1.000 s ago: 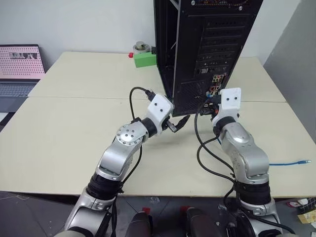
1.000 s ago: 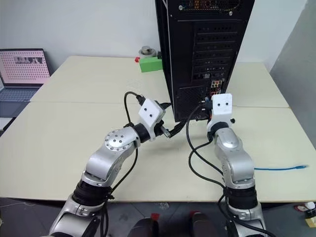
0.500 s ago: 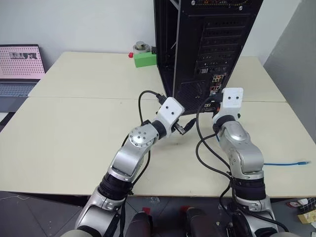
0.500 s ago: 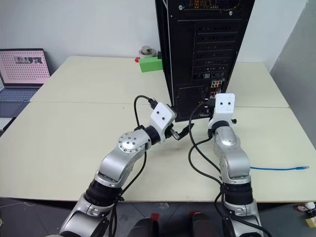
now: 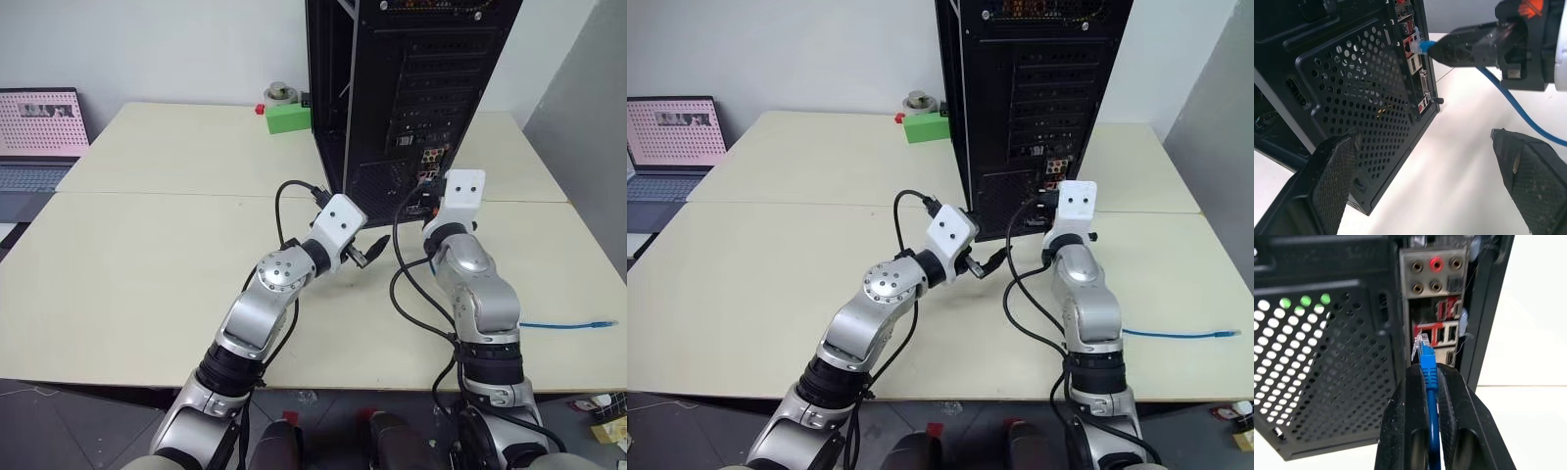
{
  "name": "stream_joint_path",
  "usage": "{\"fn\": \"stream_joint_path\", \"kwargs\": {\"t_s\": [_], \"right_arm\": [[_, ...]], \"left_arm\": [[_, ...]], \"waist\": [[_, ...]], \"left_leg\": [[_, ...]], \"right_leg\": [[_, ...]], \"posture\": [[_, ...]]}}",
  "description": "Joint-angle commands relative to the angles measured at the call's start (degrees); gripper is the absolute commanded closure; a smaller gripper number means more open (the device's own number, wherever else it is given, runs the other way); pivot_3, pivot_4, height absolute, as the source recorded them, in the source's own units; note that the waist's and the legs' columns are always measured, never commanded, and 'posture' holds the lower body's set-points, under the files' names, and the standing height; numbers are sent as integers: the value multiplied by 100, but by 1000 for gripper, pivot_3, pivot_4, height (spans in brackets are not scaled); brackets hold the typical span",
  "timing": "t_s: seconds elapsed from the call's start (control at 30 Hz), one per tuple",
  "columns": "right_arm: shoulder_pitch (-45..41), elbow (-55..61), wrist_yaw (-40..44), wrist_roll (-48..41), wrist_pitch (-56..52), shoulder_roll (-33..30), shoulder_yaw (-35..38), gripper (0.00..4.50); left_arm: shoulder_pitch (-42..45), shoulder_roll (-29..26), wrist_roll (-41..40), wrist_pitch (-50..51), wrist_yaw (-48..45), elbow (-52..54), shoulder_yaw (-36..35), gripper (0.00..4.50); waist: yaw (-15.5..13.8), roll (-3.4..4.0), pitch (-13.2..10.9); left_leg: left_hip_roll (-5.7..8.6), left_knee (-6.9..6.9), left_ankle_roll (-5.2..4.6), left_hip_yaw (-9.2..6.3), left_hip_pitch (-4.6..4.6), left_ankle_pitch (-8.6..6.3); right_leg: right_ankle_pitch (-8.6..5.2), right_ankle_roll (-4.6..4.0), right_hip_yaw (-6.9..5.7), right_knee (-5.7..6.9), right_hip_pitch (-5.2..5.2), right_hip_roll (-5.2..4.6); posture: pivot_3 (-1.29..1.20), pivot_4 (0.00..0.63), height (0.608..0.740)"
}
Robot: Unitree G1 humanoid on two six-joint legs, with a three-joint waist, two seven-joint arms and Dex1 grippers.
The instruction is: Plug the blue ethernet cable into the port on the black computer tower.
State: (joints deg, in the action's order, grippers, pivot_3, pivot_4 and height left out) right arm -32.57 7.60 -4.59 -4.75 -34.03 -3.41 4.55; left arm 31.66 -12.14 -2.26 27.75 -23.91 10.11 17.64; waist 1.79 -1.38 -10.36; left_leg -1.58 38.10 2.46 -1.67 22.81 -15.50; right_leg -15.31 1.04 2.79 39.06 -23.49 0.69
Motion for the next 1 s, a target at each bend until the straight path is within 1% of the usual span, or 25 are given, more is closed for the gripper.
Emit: {"fn": "stream_joint_path", "kwargs": {"t_s": [0.03,0.47,1.0], "right_arm": [[-222,-23,19,-23,208,-20,93,4498],[-334,-241,37,-43,243,16,161,4498],[-535,-584,76,43,226,-111,119,4498]], "left_arm": [[27,56,48,-164,2,80,-57,0],[4,74,50,-129,-42,121,-92,0],[17,94,56,-146,-40,92,-99,0]], "waist": [[0,0,0],[-1,0,0],[4,0,0]], "left_leg": [[0,0,0,0,0,0],[-1,-1,0,0,1,0],[-1,-2,0,2,0,0]], "right_leg": [[0,0,0,0,0,0],[0,0,1,-1,0,-1],[0,0,2,-1,-1,0]], "posture": [[0,150,740],[0,150,740],[0,150,740]]}}
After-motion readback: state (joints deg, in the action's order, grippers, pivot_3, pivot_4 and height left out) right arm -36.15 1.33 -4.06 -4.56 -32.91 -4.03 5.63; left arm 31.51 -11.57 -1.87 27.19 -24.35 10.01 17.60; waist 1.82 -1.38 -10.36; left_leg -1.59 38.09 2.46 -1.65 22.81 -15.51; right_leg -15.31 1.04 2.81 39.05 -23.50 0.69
